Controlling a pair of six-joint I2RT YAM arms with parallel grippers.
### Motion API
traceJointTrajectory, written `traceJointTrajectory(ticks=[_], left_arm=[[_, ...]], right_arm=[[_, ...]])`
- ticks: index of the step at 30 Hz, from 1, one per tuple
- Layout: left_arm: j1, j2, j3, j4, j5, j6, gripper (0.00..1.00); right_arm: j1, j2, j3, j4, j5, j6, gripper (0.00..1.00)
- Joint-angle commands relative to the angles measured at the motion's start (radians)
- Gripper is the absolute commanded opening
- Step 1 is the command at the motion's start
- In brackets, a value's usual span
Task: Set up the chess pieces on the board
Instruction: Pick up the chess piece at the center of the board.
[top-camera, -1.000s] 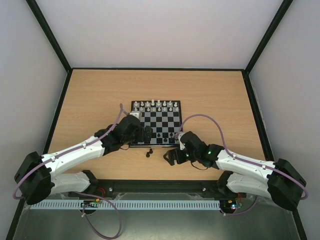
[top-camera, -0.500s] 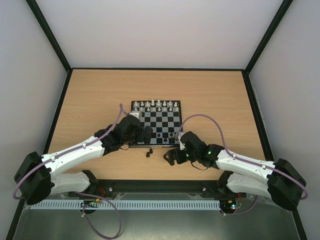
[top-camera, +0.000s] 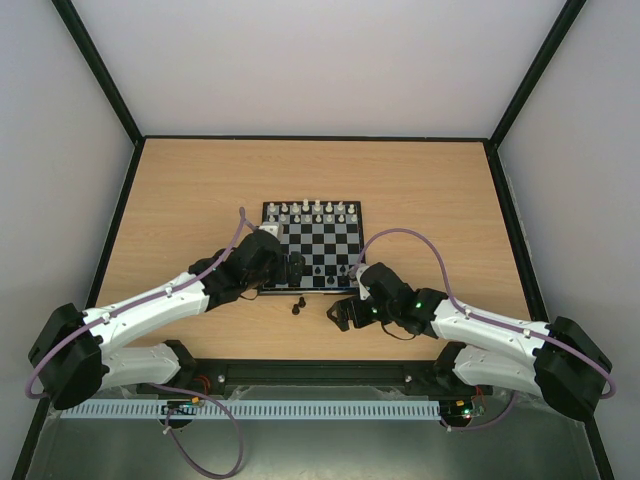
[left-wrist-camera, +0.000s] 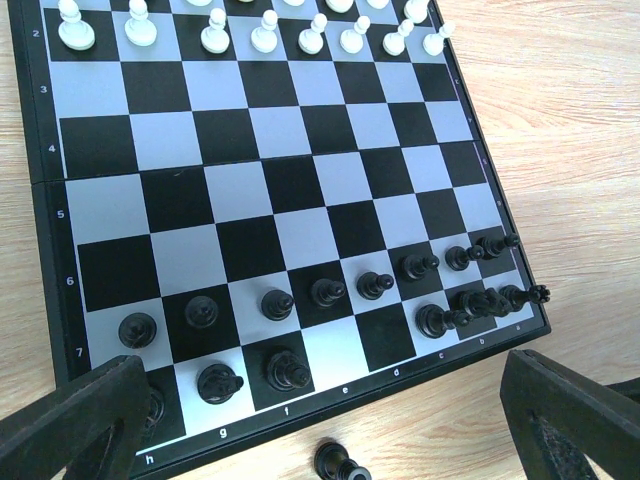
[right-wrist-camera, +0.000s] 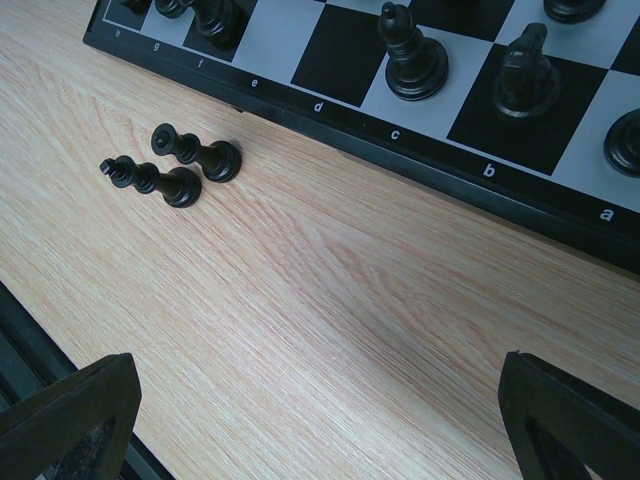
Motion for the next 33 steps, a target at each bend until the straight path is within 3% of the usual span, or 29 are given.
traceJointTrajectory(ticks=[1, 33], left_arm=[[0.009, -0.013, -0.016, -0.003, -0.020, -0.003, 0.99], [0.011, -0.039, -0.024, -0.011, -0.033, -0.008, 0.99]], right_arm=[[0.007, 0.007, -0.010, 0.007, 0.004, -0.012, 0.99], [0.007, 0.008, -0.011, 0.009, 0.003, -0.014, 0.98]])
